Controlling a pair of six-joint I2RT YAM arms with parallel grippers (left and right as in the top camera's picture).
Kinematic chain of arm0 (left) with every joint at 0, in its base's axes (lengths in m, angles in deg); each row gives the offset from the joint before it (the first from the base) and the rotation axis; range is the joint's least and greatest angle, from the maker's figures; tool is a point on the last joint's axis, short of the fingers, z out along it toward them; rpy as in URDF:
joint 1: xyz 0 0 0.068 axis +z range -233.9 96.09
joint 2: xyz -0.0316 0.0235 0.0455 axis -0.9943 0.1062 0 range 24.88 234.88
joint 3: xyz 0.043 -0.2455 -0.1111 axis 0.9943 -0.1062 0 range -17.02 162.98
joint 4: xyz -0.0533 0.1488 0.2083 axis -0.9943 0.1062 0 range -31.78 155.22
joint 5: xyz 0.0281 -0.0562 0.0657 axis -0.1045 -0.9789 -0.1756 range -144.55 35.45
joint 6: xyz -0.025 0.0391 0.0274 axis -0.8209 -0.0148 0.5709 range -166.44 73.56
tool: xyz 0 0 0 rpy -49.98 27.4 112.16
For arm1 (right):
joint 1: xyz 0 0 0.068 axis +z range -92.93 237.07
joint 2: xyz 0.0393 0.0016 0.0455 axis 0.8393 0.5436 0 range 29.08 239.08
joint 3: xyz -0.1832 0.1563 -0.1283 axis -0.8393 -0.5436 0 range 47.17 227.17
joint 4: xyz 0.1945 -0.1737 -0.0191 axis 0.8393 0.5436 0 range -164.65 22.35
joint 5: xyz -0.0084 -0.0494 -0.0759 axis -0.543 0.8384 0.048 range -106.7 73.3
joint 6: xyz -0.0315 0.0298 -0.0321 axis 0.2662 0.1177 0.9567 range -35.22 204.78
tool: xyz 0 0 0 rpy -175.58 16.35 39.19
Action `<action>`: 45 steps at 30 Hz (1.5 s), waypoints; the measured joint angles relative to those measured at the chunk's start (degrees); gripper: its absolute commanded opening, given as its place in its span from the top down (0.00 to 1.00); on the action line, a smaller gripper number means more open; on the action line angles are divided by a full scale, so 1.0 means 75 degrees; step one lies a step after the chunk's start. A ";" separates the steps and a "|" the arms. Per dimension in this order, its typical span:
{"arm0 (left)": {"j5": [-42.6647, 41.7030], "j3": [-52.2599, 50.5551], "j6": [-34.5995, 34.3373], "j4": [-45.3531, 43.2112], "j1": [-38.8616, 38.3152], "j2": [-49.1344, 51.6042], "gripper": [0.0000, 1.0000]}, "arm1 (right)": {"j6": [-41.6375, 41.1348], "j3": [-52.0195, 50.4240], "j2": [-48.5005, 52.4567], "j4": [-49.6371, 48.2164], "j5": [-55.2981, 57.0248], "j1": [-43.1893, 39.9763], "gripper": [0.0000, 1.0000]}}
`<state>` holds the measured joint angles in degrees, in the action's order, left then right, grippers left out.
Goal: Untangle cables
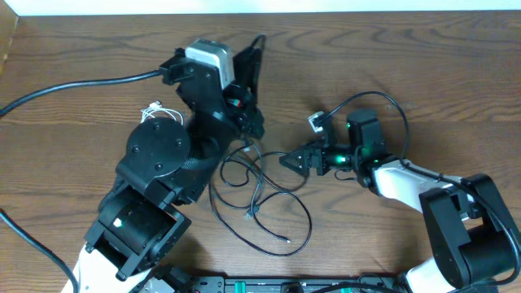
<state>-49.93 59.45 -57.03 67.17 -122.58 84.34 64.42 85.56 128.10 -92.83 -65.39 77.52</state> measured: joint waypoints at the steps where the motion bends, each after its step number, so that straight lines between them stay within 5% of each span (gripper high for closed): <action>1: -0.0221 0.0000 -0.0003 -0.0070 0.0000 0.0000 0.92 | -0.0047 0.0000 0.0000 -0.0050 0.0117 0.0076 0.01; 6: -0.0860 0.0000 -0.0006 -0.0204 0.0000 -0.0047 0.93 | -0.0195 0.0000 0.0000 -0.0216 0.0481 0.0388 0.12; 12: -0.1093 0.0000 -0.0015 -0.0207 0.0000 -0.0114 0.92 | -0.0323 0.0000 0.0000 -0.0128 0.1256 0.0699 0.76; 15: -0.1049 0.0000 0.0009 -0.0204 0.0000 -0.0114 0.92 | -0.0347 0.0000 0.0000 0.0169 0.1958 0.0758 0.98; 27: 0.0070 -0.0020 0.0230 -0.0498 0.0000 -0.0201 0.93 | -0.1346 0.0149 -0.0137 0.1900 0.5117 -0.0079 0.99; 45: 0.1620 -0.0044 0.0886 -0.1705 -0.0009 -0.0831 0.92 | -0.2194 0.0385 -0.0399 0.3156 0.6516 -0.1880 0.99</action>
<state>-37.78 59.12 -50.39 54.38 -122.65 78.11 47.96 88.45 125.10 -69.16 -16.52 63.42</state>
